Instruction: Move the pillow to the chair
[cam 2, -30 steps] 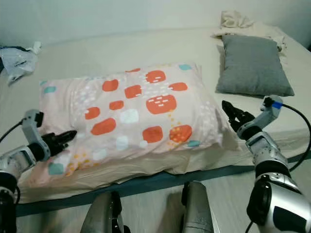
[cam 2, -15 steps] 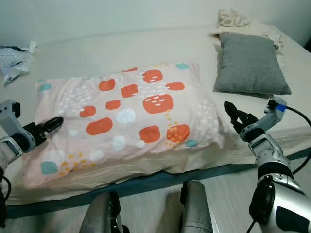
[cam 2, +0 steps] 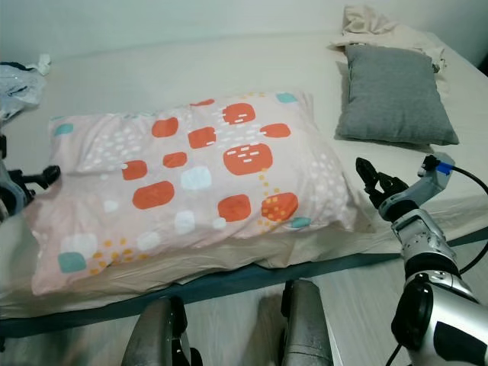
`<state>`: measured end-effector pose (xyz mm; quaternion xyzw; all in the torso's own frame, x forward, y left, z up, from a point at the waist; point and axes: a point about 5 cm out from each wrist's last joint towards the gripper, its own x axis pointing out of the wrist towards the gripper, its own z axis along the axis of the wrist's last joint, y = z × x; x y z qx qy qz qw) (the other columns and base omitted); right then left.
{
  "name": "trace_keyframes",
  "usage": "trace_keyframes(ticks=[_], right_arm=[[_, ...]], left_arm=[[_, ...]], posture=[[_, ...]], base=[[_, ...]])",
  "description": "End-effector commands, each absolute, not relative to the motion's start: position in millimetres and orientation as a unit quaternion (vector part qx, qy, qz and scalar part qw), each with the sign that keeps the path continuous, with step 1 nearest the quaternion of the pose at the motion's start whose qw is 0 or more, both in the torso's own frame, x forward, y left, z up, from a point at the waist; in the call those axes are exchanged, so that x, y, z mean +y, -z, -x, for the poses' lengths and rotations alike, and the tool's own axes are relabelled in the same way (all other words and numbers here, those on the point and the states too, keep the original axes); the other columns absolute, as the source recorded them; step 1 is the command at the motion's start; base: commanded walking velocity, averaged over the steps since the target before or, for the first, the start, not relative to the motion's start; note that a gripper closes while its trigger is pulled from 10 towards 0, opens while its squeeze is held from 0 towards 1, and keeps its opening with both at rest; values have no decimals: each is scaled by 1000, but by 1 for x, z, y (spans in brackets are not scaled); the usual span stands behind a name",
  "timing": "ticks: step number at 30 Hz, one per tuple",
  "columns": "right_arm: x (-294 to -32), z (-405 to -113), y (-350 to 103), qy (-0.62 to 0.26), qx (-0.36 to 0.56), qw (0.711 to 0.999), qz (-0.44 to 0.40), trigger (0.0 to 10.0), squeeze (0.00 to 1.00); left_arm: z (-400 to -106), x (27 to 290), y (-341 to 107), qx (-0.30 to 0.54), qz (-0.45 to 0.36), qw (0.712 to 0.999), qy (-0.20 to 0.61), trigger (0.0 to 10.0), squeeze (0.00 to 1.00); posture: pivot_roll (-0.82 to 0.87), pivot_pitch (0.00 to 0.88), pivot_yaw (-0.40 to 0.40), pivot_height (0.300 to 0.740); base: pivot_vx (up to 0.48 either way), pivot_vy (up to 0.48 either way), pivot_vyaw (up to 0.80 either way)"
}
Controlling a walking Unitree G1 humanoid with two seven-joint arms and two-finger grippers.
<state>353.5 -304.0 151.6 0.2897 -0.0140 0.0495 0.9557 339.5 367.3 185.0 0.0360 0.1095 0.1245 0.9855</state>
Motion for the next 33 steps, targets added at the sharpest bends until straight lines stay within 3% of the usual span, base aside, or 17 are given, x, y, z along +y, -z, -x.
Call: trace_keyframes(ticks=[1,2,3,5,9,13,15,16,18,19,20,21,22,30,31,32,33], right_arm=[[-307,-352,-151,-43,-13,955,-295,10000,1000],[-305,-353,-149,-46,-11,953,-299,10000,1000],[-305,-353,-149,-46,-11,953,-299,10000,1000],[-301,-353,-148,-50,-12,951,-306,10000,1000],[-300,-354,-147,-52,-13,949,-312,10000,1000],[-298,-355,-147,-52,-11,946,-320,10000,1000],[-298,-355,-147,-51,-9,946,-321,10000,1000],[-298,-355,-146,-44,-5,947,-319,10000,1000],[-299,-355,-145,-32,-1,948,-315,10000,1000],[-300,-355,-145,-25,-1,949,-314,10000,843],[-301,-355,-145,-21,-1,950,-312,10000,267],[-301,-355,-145,-21,-1,950,-312,10000,267],[-303,-354,-144,-11,2,952,-306,10000,0],[-289,-352,-123,-20,82,963,-257,10000,0],[-286,-352,-120,-27,91,963,-254,10000,141],[-284,-352,-119,-31,97,962,-253,10000,141],[-281,-352,-116,-30,106,963,-246,10000,1000]], left_arm=[[-331,375,-172,152,-46,978,-138,10000,0],[-324,374,-153,199,6,968,-154,10000,0],[-324,374,-153,199,6,968,-154,10000,0],[-319,366,-130,223,92,955,-172,10000,0],[-318,358,-119,224,150,948,-168,10000,0],[-323,342,-112,188,297,926,-142,10000,0],[-325,338,-113,176,325,920,-129,10000,0],[-330,328,-115,144,381,909,-91,10000,0],[-333,319,-114,131,409,901,-54,10000,0],[-335,313,-114,123,425,896,-31,10000,0],[-336,307,-113,120,437,891,-9,10000,0],[-336,307,-113,120,437,891,-9,10000,0],[-337,291,-109,123,451,883,50,10000,0],[-329,262,-99,174,433,862,199,10000,0],[-328,261,-98,181,427,862,207,10000,0],[-328,260,-98,185,423,861,214,10000,0],[-327,259,-97,193,412,863,220,10000,0]], posture=[[-39,279,-15,577],[-38,275,-16,577],[-38,275,-16,577],[-45,270,-19,577],[-48,269,-21,577],[-53,268,-22,577],[-53,268,-22,577],[-54,267,-24,577],[-55,268,-23,577],[-53,269,-21,577],[-53,269,-21,577],[-53,269,-21,577],[-53,269,-21,577],[-37,282,-18,577],[-33,283,-18,577],[-33,283,-18,577],[-22,285,-19,577]], base=[[0,0,0],[0,0,0],[0,0,0],[0,0,0],[0,0,0],[0,0,0],[0,0,0],[0,0,0],[0,0,0],[0,0,0],[0,0,0],[0,0,0],[0,0,0],[0,0,0],[0,0,0],[0,0,0],[0,0,0]])
